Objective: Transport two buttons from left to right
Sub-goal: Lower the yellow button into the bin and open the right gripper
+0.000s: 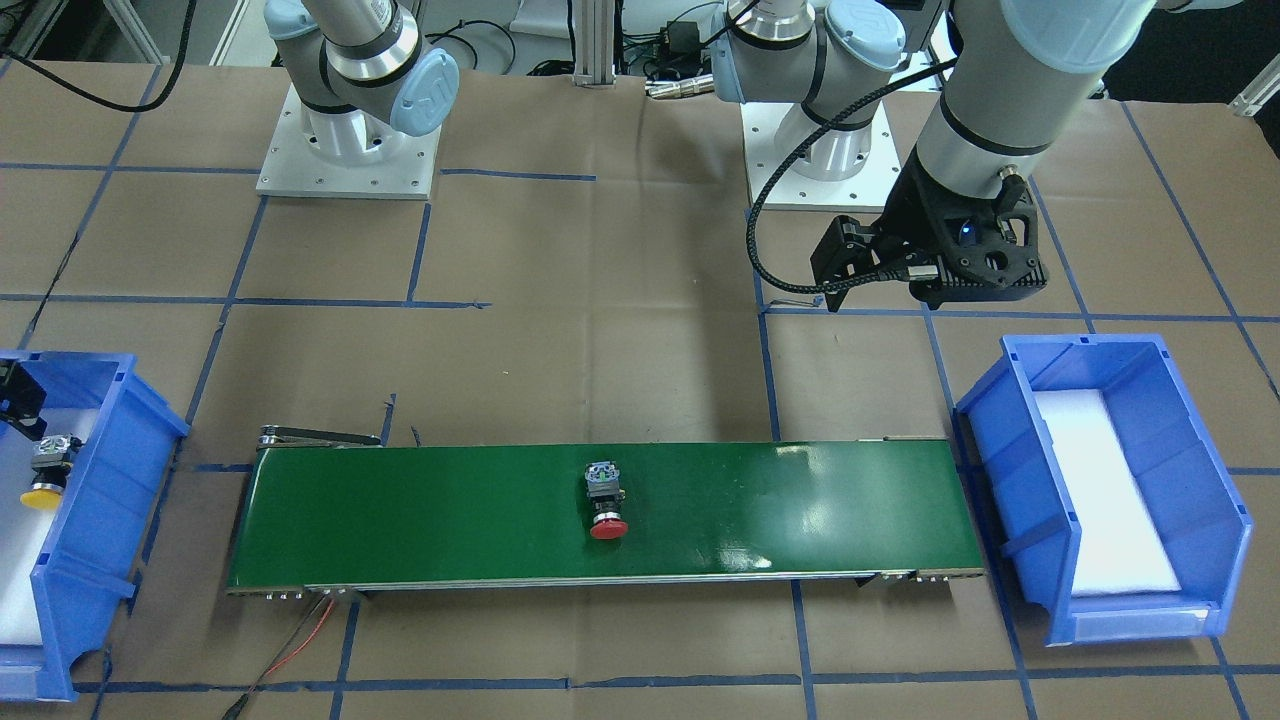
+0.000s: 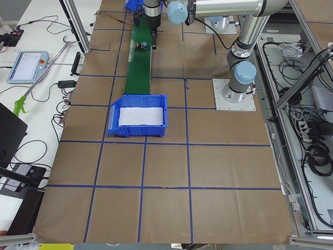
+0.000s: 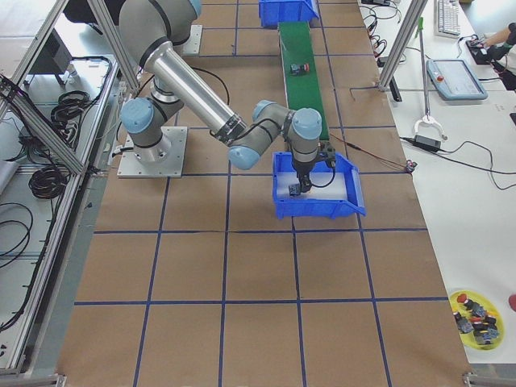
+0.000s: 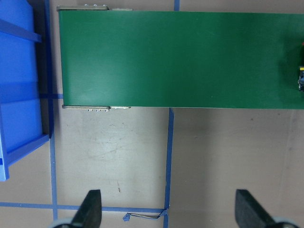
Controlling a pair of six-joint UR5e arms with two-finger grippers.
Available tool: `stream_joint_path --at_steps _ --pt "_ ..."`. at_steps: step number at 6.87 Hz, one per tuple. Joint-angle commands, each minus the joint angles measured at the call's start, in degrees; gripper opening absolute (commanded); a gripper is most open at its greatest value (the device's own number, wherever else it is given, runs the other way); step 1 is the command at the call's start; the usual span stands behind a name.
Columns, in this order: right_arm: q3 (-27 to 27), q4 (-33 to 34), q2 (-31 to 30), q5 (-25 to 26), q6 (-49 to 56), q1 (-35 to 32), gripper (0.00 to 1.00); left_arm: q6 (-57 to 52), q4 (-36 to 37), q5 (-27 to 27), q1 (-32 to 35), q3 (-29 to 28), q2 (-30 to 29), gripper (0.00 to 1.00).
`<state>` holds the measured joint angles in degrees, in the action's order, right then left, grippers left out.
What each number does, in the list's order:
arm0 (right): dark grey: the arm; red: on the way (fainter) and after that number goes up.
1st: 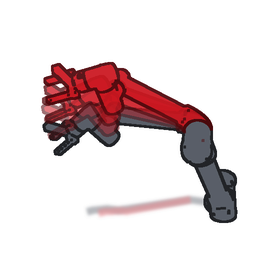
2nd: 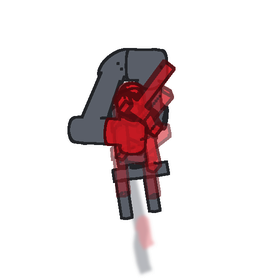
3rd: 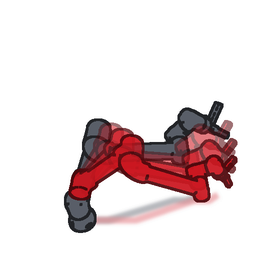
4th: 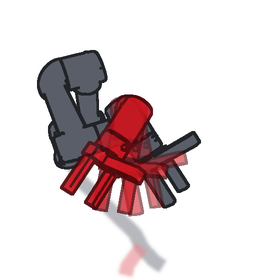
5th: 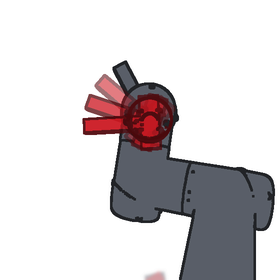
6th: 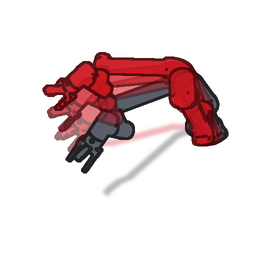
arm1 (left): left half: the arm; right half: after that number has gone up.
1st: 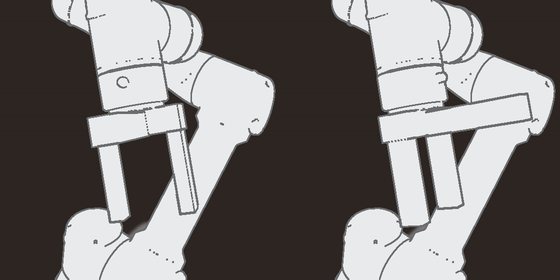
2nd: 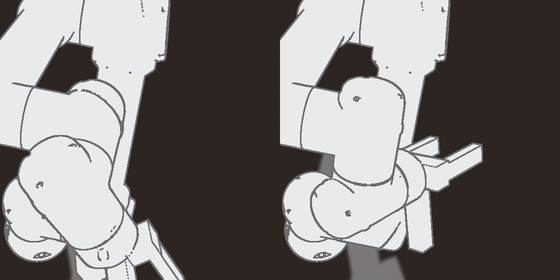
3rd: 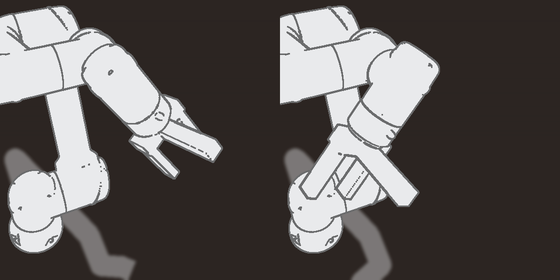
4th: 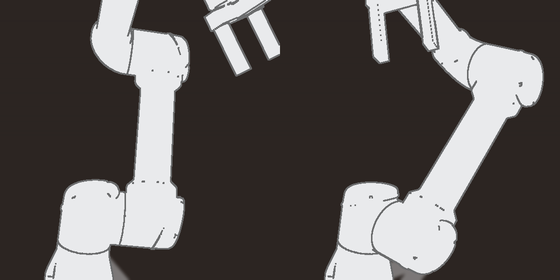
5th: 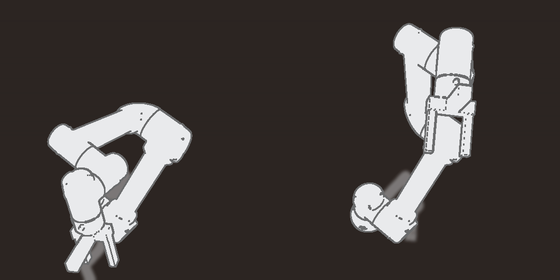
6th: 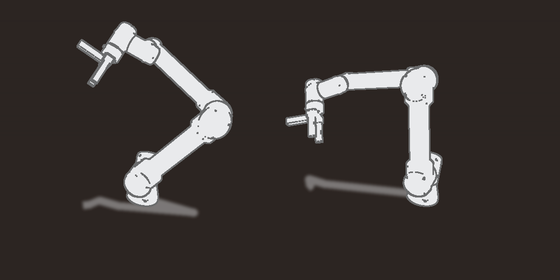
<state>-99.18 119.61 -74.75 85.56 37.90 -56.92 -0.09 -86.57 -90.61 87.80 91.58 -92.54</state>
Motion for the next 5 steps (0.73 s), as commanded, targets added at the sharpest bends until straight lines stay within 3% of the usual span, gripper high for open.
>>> stream_joint_path --at_steps 1,3,5 --pt "6.94 -10.75 -1.63 -1.63 -2.21 -1.52 1.00 0.00 0.00 0.00 0.00 0.00 -0.01 1.00" --pt "11.27 -16.85 -2.50 -1.10 -6.39 -9.21 1.00 0.00 0.00 0.00 0.00 0.00 -0.01 1.00" --pt "11.37 -16.87 -4.96 0.13 -21.48 -18.63 1.00 0.00 0.09 0.00 0.00 0.00 -0.09 1.00"
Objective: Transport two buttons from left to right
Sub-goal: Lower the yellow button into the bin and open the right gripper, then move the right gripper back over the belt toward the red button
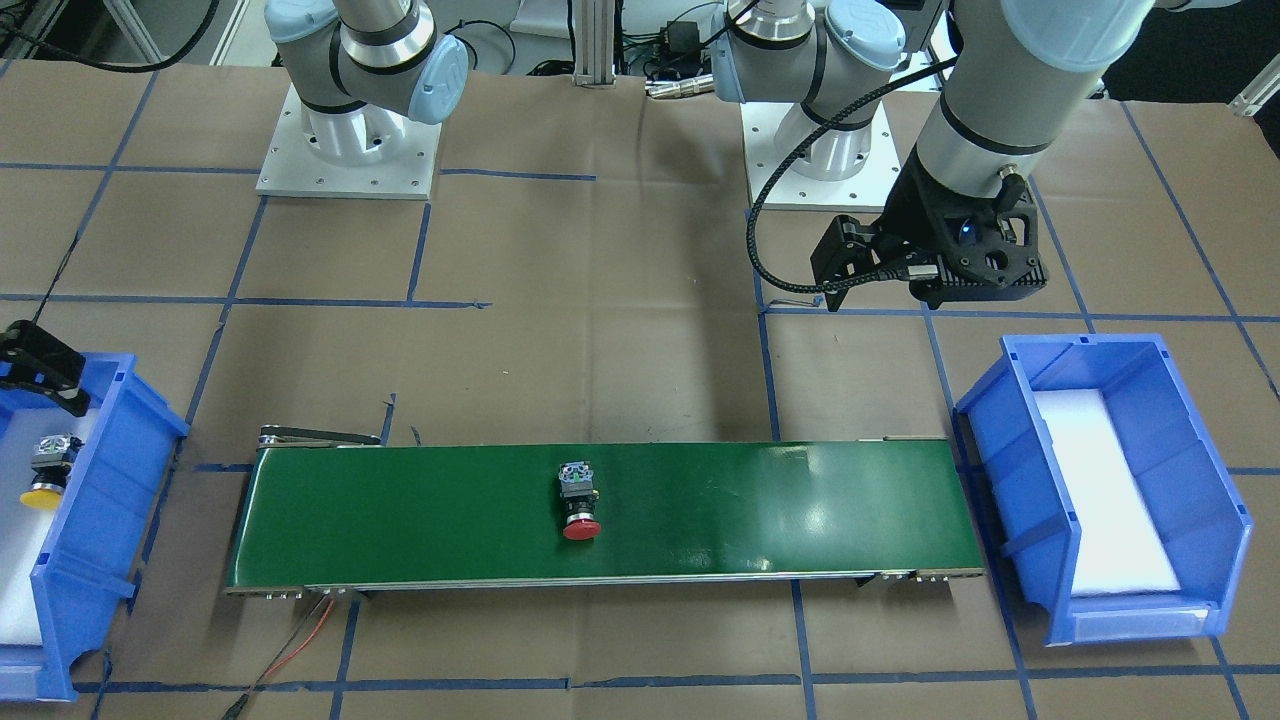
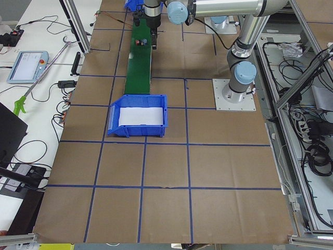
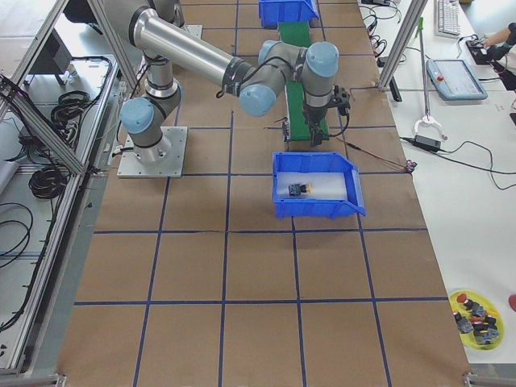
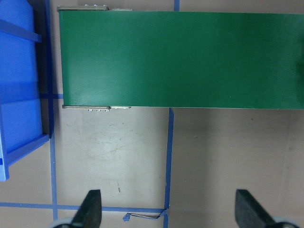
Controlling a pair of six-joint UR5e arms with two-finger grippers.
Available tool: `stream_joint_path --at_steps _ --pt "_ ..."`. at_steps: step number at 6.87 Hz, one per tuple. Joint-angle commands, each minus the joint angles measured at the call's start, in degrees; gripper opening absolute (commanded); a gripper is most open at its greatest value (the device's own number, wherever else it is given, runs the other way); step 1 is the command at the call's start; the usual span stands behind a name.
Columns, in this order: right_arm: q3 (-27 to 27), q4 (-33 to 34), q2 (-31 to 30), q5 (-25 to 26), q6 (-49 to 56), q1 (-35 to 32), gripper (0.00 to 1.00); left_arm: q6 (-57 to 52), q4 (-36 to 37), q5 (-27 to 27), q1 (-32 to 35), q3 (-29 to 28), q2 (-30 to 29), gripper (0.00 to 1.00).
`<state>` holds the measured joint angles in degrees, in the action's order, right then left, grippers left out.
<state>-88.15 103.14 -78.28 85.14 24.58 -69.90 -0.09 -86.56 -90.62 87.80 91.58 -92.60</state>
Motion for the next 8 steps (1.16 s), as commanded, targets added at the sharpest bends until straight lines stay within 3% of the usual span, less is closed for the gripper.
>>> stream_joint_path --at_steps 1,3,5,8 --pt "0.35 -0.31 -1.96 0.55 -14.93 -9.43 1.00 0.00 -0.02 0.00 0.00 0.00 -0.04 1.00" --pt "0.00 0.31 -2.14 0.99 -24.90 -14.63 1.00 -0.09 -0.02 0.00 0.00 0.00 -0.04 1.00" --pt "-0.17 0.57 -1.79 6.25 -30.17 -19.64 0.99 -0.09 -0.02 0.00 0.00 0.00 -0.04 1.00" --pt "-2.45 4.35 -1.35 5.39 -30.56 -20.28 0.99 -0.09 -0.02 0.00 0.00 0.00 -0.04 1.00"
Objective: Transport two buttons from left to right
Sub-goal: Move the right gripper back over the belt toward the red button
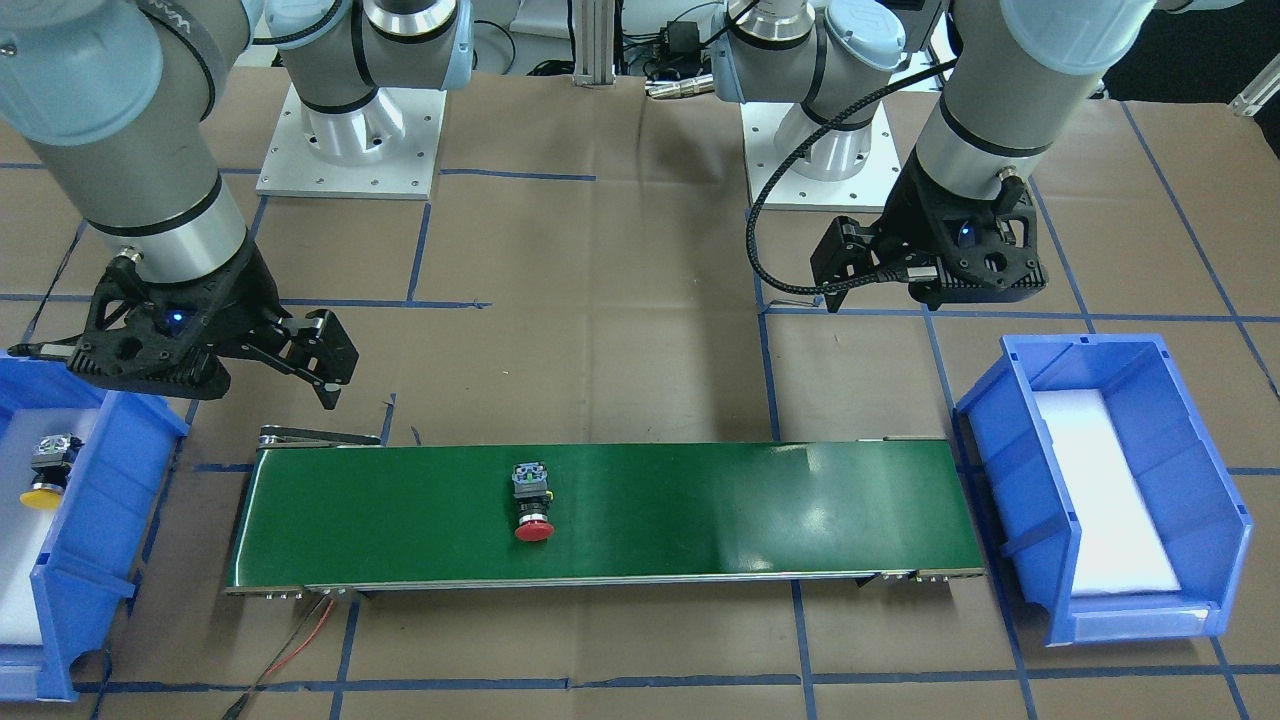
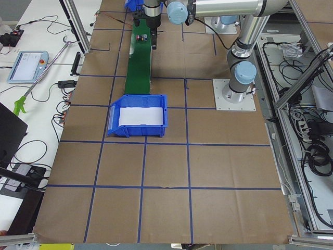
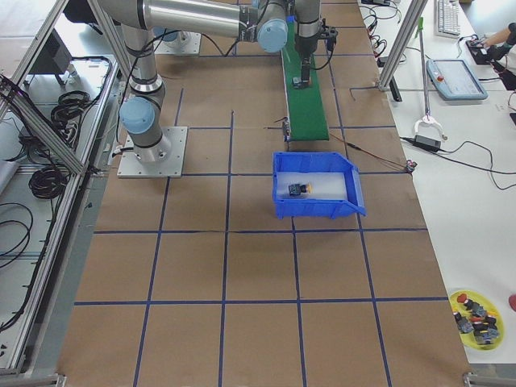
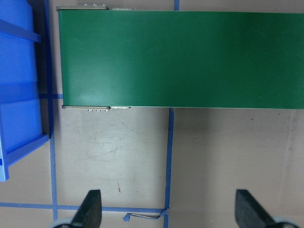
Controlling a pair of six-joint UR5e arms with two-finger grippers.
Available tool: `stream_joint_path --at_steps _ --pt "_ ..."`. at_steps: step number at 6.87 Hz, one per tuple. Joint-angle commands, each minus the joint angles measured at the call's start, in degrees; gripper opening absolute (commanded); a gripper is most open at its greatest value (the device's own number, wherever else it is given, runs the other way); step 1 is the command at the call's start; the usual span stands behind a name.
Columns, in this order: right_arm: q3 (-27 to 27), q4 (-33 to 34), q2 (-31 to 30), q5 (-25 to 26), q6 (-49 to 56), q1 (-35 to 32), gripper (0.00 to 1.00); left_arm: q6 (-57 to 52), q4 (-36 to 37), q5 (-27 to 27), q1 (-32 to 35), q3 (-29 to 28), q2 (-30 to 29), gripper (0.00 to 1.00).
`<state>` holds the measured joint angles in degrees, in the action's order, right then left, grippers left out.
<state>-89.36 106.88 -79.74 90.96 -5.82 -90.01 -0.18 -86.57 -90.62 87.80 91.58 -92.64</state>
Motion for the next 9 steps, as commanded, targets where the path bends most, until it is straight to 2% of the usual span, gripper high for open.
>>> stream_joint_path --at_steps 1,2,5,6,9 --pt "-2.12 0.69 0.19 -0.61 0.01 -0.08 0.99 -0.09 0.00 0.00 0.00 0.00 0.00 1.00" --pt "-3.35 2.26 0.28 -0.87 0.02 0.01 0.99 -0.09 0.00 0.00 0.00 0.00 0.00 1.00" --pt "-9.93 14.89 0.28 -7.53 0.28 0.45 0.99 -0.09 0.00 0.00 0.00 0.00 0.00 1.00" --pt "-11.87 17.80 0.54 -8.33 0.54 0.71 0.99 -0.09 0.00 0.00 0.00 0.00 0.00 1.00" --pt "-13.03 18.01 3.88 -8.43 0.89 1.15 1.00 -0.09 0.00 0.00 0.00 0.00 0.00 1.00"
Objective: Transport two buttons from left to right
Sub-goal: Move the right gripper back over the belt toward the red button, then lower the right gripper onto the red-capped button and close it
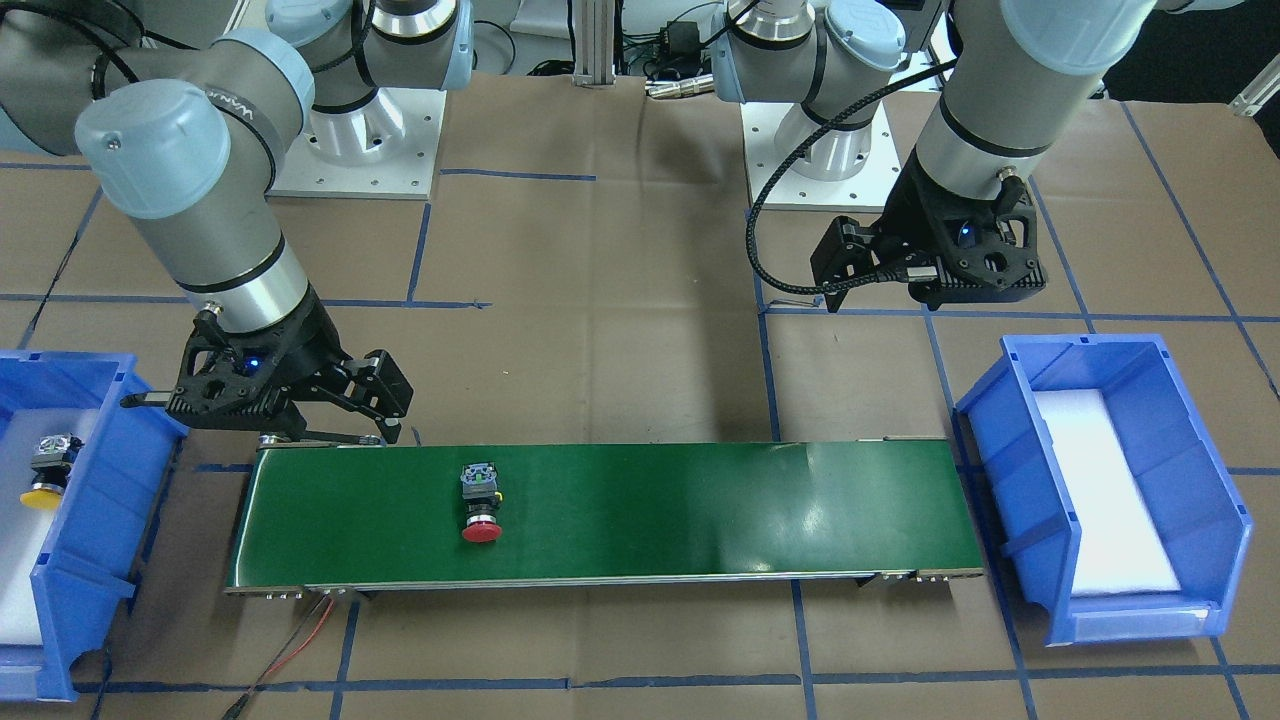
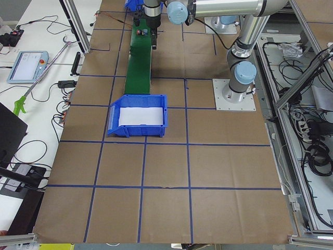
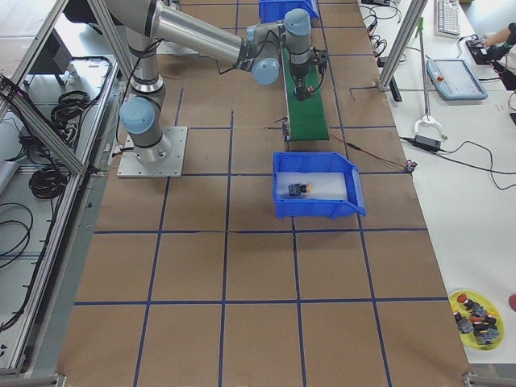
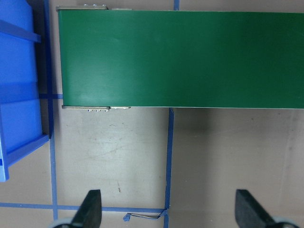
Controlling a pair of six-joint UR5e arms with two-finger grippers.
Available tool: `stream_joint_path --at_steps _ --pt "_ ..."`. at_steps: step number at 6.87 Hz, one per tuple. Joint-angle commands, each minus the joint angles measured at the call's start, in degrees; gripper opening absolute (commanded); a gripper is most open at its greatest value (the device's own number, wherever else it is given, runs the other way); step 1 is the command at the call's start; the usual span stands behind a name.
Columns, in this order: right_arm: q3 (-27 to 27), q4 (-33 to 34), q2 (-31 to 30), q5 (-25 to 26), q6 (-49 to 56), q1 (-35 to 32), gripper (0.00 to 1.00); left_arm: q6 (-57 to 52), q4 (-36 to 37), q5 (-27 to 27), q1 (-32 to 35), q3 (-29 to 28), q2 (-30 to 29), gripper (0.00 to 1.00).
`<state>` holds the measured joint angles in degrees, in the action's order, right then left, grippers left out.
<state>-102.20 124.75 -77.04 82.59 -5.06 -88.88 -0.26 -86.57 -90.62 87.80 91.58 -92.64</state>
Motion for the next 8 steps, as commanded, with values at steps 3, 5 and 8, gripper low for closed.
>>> stream_joint_path --at_steps 3,5,8 --pt "0.78 0.67 3.12 -3.28 -0.38 0.02 0.99 0.00 0.00 0.00 0.00 0.00 0.00 1.00" --pt "1.04 0.67 4.09 -4.11 -0.47 0.02 0.99 0.00 0.00 0.00 0.00 0.00 0.00 1.00" --pt "1.48 0.93 5.49 -3.41 -0.12 0.02 0.99 -0.26 0.09 0.00 -0.09 0.00 0.00 1.00"
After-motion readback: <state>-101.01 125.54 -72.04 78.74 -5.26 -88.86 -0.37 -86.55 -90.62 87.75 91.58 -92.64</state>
